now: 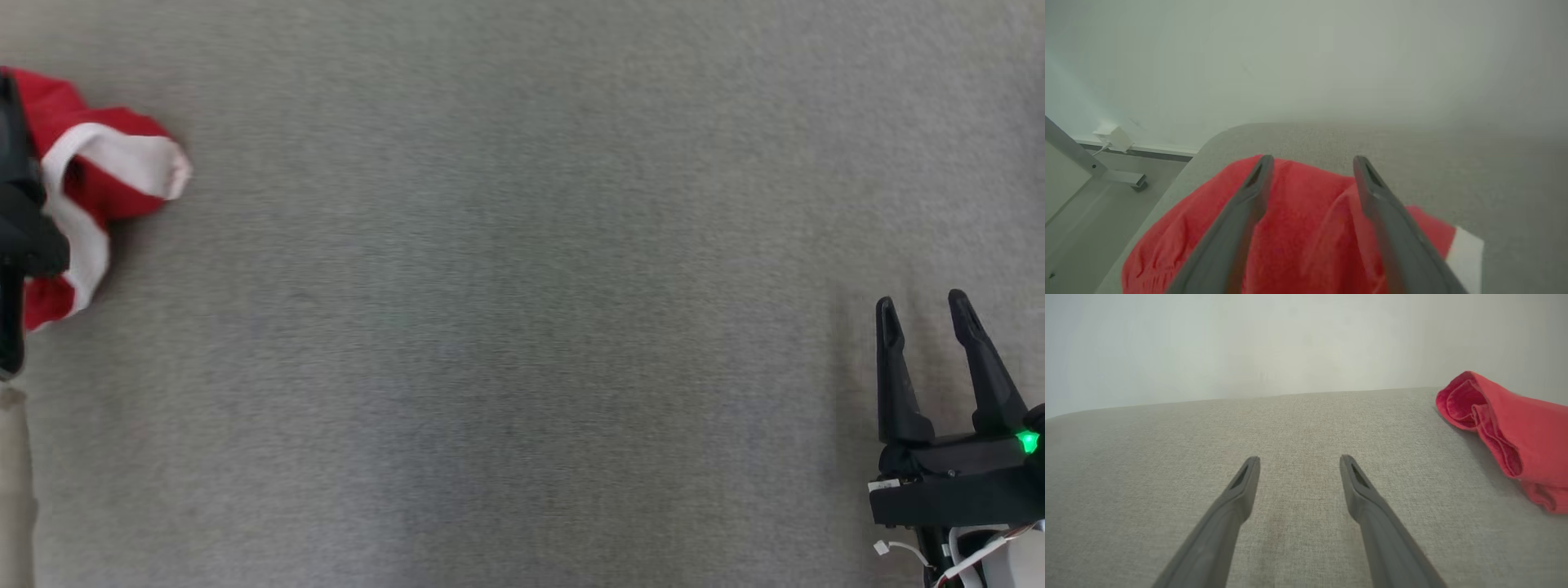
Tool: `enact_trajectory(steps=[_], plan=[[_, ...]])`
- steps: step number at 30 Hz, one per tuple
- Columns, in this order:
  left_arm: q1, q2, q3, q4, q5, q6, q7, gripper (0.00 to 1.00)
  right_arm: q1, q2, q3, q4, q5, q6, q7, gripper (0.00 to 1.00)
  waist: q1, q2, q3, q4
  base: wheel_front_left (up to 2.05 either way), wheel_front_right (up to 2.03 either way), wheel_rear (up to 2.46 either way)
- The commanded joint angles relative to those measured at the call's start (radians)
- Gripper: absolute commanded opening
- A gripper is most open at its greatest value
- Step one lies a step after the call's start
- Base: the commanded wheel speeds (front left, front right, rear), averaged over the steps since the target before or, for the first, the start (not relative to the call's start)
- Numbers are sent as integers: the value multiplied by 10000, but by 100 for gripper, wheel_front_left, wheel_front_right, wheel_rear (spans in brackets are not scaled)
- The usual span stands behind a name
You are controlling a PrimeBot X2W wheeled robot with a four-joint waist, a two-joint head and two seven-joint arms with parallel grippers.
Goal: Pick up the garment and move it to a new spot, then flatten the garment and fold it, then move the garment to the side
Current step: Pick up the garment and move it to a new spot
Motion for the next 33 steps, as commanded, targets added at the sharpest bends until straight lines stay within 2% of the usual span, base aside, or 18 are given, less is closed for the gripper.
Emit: enact_trajectory(steps=[1, 7, 12, 13, 15, 16, 26, 33], plan=[[-194, 211, 45, 363, -148, -16, 343, 100, -157, 21, -19, -50, -100, -26, -49, 100, -4, -2, 573, -641, 0, 0, 0], [-391, 667, -236, 2020, -374, -187, 1892, 100, -182, -25, -127, -62, -124, -26, -57, 100, -4, -2, 510, -742, 0, 0, 0], [-374, 556, -356, 2895, -768, -239, 2825, 100, -212, -32, -122, -34, -158, -26, -55, 100, -4, -2, 455, -740, 0, 0, 0], [-351, 531, -396, 2987, -782, -256, 2845, 86, -222, -26, -100, -29, -168, -26, -55, 100, -4, -2, 440, -739, 0, 0, 0], [-320, 532, -486, 3076, -766, -277, 2739, 24, -229, 4, -81, -18, -195, -26, -56, 100, -4, -2, 384, -731, 0, 0, 0], [-295, 561, -535, 3102, -750, -284, 2637, 0, -228, 10, -76, -8, -202, -26, -56, 100, -4, -2, 346, -725, 0, 0, 0], [-858, 825, -781, 2201, -494, -275, 289, 0, -186, 325, 129, 329, -139, -26, -58, 100, -4, -2, -646, -656, 0, 0, 0], [-1359, 727, -1323, 1020, -259, -308, -50, 0, -121, 632, 239, 590, -24, -26, -57, 100, -4, -2, -1339, -828, 0, 0, 0]])
